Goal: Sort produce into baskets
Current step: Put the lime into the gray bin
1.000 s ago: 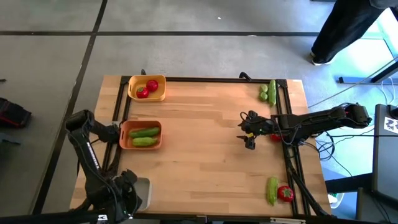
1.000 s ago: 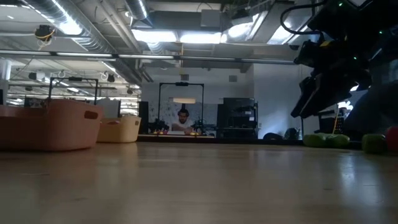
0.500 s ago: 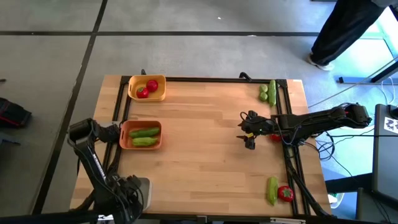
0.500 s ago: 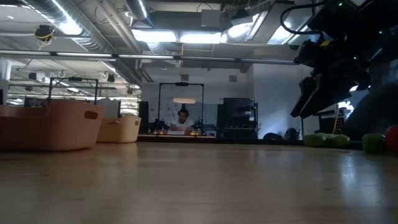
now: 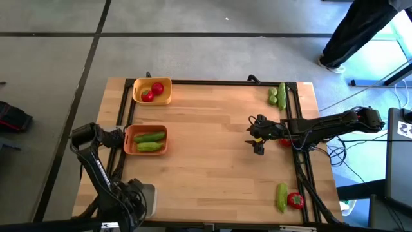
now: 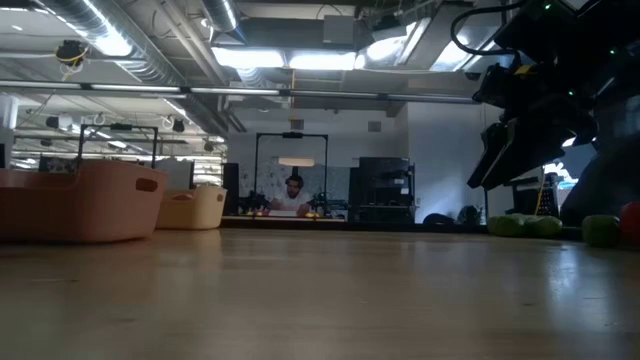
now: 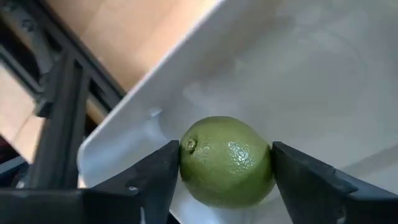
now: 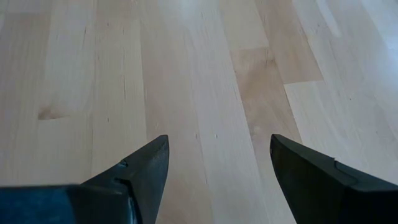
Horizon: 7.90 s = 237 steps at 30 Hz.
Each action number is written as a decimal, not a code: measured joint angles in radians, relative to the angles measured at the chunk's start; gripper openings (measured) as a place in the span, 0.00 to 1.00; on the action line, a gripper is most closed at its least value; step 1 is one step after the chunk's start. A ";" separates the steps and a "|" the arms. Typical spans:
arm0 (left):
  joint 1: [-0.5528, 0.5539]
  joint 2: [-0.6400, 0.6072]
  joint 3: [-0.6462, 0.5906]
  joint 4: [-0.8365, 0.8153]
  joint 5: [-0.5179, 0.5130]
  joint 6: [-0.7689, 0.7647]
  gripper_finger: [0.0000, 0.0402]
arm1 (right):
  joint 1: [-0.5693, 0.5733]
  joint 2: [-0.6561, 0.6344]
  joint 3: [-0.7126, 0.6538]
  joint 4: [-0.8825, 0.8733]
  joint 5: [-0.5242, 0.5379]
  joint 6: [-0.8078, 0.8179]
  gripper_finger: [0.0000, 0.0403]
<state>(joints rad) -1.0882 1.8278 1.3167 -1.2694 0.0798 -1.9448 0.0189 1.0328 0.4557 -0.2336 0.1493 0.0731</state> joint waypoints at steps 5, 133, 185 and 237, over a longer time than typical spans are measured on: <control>0.000 -0.001 0.000 -0.029 0.031 -0.010 0.70 | 0.000 0.000 0.000 0.000 0.000 0.000 0.67; 0.441 -0.275 -0.148 0.339 -0.907 0.773 0.69 | -0.352 0.509 0.364 -0.868 -0.008 0.125 0.40; 0.701 -0.088 -0.147 1.301 -0.900 2.017 0.69 | 0.043 0.272 0.372 0.286 -0.371 0.085 0.41; 0.617 -0.151 -0.100 1.327 -0.889 1.935 0.45 | 0.065 0.008 0.372 -0.155 -0.198 0.004 0.72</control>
<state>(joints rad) -0.4709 1.6770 1.2162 0.0576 -0.8093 -0.0094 0.0841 1.0409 0.8272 -0.3884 -0.0485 0.0775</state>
